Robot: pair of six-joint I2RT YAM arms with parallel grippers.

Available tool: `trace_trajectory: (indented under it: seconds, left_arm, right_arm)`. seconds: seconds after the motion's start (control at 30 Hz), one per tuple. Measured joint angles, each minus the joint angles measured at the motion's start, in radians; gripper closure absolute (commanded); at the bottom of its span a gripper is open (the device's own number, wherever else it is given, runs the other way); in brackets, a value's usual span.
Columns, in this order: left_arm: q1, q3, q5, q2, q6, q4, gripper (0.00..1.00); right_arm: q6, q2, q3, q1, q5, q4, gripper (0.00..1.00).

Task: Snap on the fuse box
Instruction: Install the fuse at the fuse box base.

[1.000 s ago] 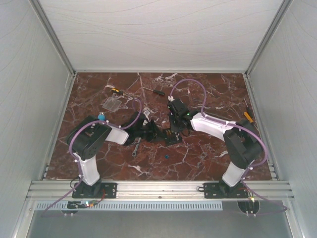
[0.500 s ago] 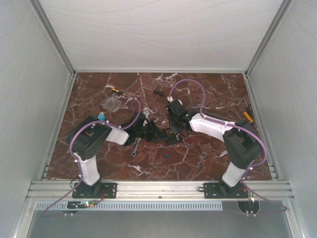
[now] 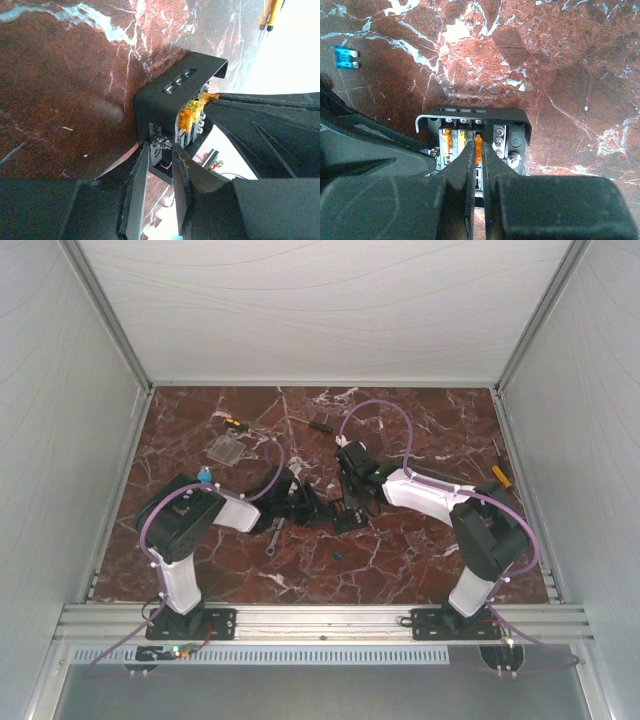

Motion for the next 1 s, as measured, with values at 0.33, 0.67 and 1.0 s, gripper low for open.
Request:
trace_trajectory:
  seconds: [0.33,0.67,1.0]
  left_arm:
    - [0.000,0.000,0.000,0.000,0.000,0.000,0.76]
    - [-0.001,0.000,-0.001,0.000,0.000,0.000,0.76]
    - [-0.002,0.000,-0.004,-0.001,0.000,0.000,0.76]
  right_arm:
    - [-0.032,0.006,0.005,0.005,-0.012,-0.003,1.00]
    - [-0.061,0.023,0.029,0.021,0.019,-0.023,1.00]
    - [-0.082,0.029,0.036,0.036,0.060,-0.032,1.00]
